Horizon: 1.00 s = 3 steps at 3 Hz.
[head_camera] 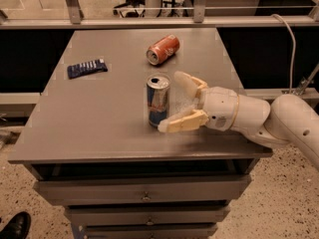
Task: Place redbull can upright
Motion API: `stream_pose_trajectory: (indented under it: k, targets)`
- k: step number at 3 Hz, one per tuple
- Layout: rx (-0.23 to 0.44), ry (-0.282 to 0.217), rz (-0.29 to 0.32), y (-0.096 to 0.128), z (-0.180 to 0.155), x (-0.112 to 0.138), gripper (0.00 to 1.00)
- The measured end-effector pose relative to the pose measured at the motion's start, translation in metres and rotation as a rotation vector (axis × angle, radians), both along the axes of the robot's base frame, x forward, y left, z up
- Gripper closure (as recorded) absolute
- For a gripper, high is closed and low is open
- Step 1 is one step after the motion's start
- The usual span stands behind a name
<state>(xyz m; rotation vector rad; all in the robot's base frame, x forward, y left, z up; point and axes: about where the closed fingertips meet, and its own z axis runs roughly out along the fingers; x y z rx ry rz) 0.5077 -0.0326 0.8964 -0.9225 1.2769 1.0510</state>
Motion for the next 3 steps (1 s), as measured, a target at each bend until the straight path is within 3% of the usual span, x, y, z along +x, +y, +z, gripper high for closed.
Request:
stream_pose_trajectory:
  k: [1,2,3]
  targets:
    - [-0.055,-0.001,-0.021,-0.023,0.005,-0.002,0.0]
    - [-0.157,-0.015,-0.046,-0.06,0.031,-0.001,0.0]
    - [-0.157,-0.015,-0.046,-0.06,0.031,-0.001,0.0]
